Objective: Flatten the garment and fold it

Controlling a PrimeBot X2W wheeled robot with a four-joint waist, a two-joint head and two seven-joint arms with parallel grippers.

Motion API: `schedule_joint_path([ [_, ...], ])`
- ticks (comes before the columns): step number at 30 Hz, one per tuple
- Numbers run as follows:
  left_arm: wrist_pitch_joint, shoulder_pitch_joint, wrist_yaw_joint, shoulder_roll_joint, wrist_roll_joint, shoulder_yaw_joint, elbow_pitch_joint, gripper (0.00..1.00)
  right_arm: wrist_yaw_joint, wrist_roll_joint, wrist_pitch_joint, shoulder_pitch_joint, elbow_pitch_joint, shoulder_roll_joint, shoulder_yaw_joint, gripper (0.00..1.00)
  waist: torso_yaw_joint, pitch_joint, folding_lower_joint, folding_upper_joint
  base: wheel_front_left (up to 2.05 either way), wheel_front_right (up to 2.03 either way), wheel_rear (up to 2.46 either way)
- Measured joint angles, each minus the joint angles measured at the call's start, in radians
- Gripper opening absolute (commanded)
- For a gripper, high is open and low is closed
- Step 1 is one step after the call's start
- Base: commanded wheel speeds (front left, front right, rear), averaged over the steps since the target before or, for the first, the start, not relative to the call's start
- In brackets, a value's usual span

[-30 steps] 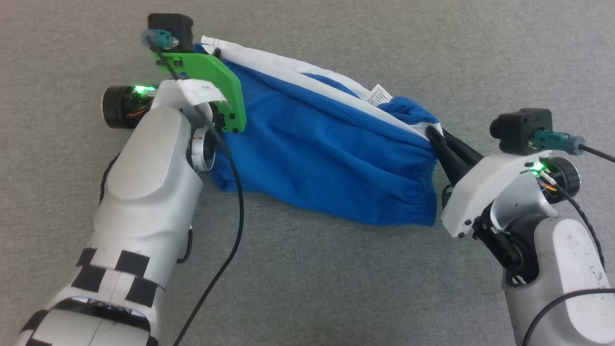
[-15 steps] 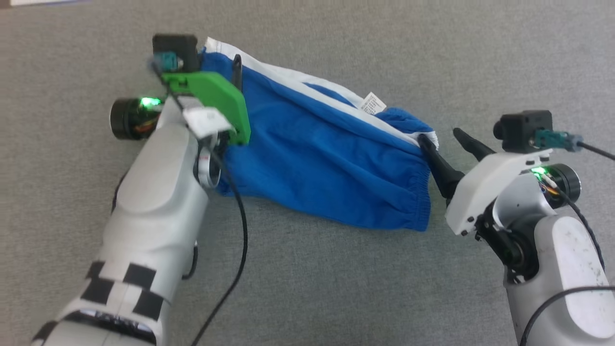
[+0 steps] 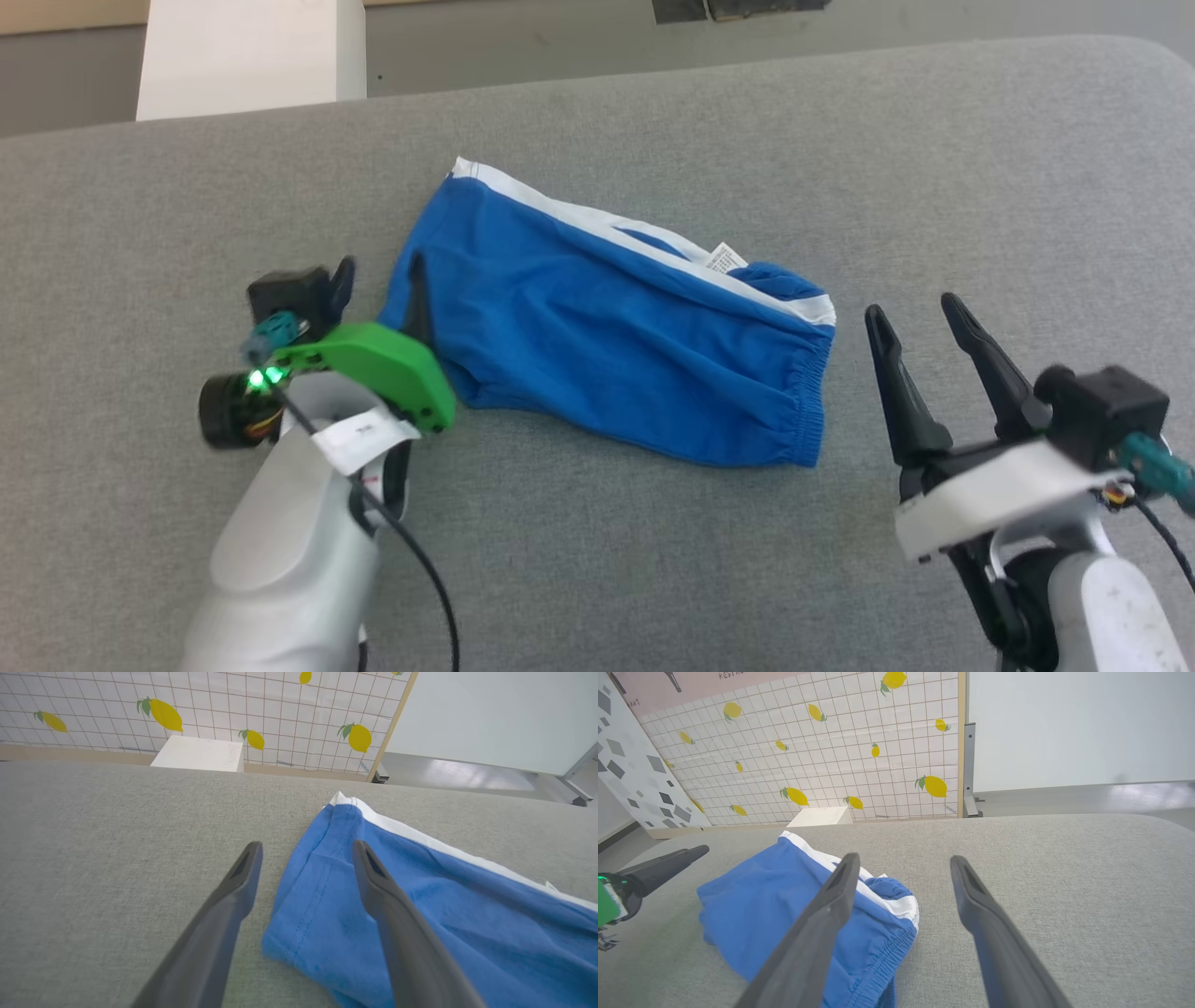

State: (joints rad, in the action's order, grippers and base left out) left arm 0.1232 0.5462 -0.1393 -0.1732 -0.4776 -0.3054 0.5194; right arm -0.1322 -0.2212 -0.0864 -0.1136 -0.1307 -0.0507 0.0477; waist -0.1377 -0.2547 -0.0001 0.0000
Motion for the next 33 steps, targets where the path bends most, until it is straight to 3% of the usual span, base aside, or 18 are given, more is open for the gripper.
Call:
schedule_joint_path([
  [9,-0.175,-0.045,-0.039,-0.036,-0.076,0.044,0.02,1.0,0.0,0.039,0.167,0.053,-0.009,0.0,0.028,1.0,-0.045,-0.004,0.0,0.0,0.0,0.0,0.0],
  [15,-0.295,-0.018,-0.057,-0.056,-0.115,0.06,0.056,1.0,0.0,0.03,0.194,0.053,0.005,0.0,0.053,1.0,-0.077,-0.027,0.0,0.0,0.0,0.0,0.0],
  [20,-0.421,0.026,-0.042,-0.068,-0.144,0.056,0.065,1.0,0.0,0.019,0.197,0.052,0.019,0.0,0.07,1.0,-0.098,-0.043,0.0,0.0,0.0,0.0,0.0],
  [21,-0.451,0.033,-0.035,-0.072,-0.157,0.054,0.063,0.47,0.0,0.019,0.197,0.052,0.02,0.0,0.072,1.0,-0.101,-0.046,0.0,0.0,0.0,0.0,0.0],
  [22,-0.472,0.037,-0.029,-0.077,-0.167,0.05,0.057,0.08,0.0,0.018,0.197,0.052,0.022,0.0,0.073,1.0,-0.103,-0.048,0.0,0.0,0.0,0.0,0.0],
  [23,-0.488,0.038,-0.026,-0.079,-0.173,0.048,0.05,0.0,0.0,0.017,0.197,0.052,0.023,0.0,0.074,1.0,-0.104,-0.049,0.0,0.0,0.0,0.0,0.0],
  [28,-0.529,0.013,0.003,-0.065,-0.19,0.024,0.007,0.0,0.0,0.011,0.192,0.052,0.028,0.0,0.079,1.0,-0.101,-0.045,0.0,0.0,0.0,0.0,0.0],
  [33,-0.46,-0.037,0.003,-0.05,-0.184,0.021,-0.045,0.0,0.0,0.011,0.154,0.052,0.042,0.0,0.095,1.0,-0.081,-0.039,0.0,0.0,0.0,0.0,0.0],
])
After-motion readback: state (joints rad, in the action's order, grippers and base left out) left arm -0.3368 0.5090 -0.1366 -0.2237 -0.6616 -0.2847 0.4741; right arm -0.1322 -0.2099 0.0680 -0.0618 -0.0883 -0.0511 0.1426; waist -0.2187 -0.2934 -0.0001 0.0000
